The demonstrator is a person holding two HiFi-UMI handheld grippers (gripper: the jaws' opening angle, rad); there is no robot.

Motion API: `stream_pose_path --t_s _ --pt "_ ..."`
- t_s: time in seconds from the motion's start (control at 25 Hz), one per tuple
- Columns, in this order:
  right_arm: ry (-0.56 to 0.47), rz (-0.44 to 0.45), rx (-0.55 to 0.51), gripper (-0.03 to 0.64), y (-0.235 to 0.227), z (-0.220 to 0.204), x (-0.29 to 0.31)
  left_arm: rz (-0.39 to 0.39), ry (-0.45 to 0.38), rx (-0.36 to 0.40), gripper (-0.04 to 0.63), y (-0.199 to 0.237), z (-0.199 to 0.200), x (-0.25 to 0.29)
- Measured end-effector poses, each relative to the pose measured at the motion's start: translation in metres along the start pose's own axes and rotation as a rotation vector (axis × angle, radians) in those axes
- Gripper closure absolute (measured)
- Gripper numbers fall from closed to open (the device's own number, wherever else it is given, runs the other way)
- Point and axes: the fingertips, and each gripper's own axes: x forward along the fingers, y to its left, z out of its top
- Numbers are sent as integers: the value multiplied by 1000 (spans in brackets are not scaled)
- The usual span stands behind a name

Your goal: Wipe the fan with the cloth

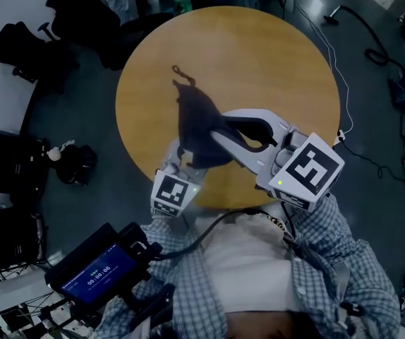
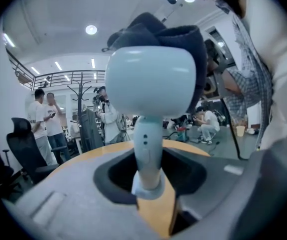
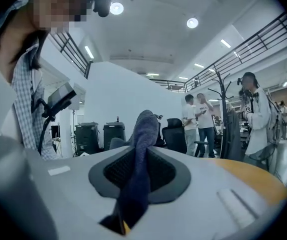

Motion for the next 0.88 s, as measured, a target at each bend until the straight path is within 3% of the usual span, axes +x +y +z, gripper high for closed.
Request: stream_pose_path --t_s 0.36,0.6,0.72,0.88 --pt "112 -90 240 545 -58 -104 16 8 -17 -11 448 4 7 -5" --pt "221 -155 358 545 -72 -182 17 -5 31 -6 449 -3 -1 -7" --pt "234 -188 349 545 -73 -188 11 -10 62 -13 449 -2 -8 -7" --pt "91 -207 300 545 -66 -137 -5 -10 90 -20 449 5 -16 -4"
